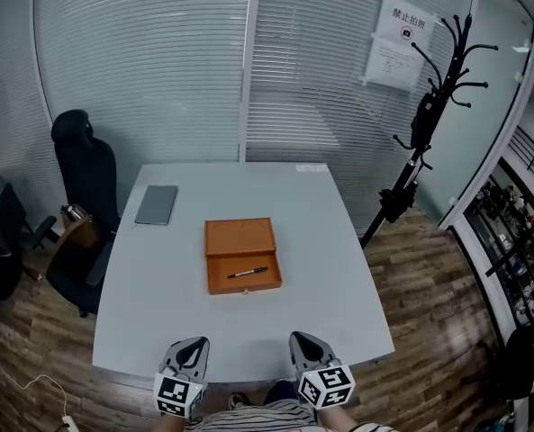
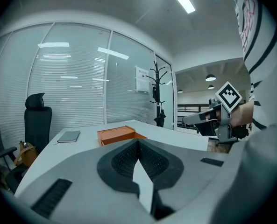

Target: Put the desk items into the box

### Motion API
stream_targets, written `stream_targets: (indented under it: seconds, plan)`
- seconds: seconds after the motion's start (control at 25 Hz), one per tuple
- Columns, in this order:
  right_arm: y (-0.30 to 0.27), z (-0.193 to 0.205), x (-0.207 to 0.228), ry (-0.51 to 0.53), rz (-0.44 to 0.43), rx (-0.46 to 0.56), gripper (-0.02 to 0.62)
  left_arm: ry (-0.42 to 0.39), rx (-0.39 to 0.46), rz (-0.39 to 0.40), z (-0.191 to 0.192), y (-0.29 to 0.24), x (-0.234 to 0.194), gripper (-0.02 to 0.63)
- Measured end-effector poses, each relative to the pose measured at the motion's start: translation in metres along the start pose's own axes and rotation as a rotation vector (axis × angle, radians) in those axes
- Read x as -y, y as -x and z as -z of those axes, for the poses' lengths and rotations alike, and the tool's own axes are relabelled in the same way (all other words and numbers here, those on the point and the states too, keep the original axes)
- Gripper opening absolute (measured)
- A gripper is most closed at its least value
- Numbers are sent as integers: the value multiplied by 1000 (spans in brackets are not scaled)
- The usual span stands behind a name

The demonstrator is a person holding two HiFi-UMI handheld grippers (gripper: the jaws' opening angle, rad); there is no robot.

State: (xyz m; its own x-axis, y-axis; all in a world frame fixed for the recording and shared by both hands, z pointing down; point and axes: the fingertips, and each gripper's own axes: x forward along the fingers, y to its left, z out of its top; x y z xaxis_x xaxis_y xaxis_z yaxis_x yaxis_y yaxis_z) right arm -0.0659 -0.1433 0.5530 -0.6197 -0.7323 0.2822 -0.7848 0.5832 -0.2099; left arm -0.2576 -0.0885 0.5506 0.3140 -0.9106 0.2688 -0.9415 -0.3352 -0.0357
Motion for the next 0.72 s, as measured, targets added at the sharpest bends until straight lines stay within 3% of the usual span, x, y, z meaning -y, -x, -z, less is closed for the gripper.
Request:
stream_targets:
  seconds: [0.72]
  plan:
    - [-7, 0, -1, 10, -11, -18, 25, -32, -17, 8, 0, -6, -1, 21]
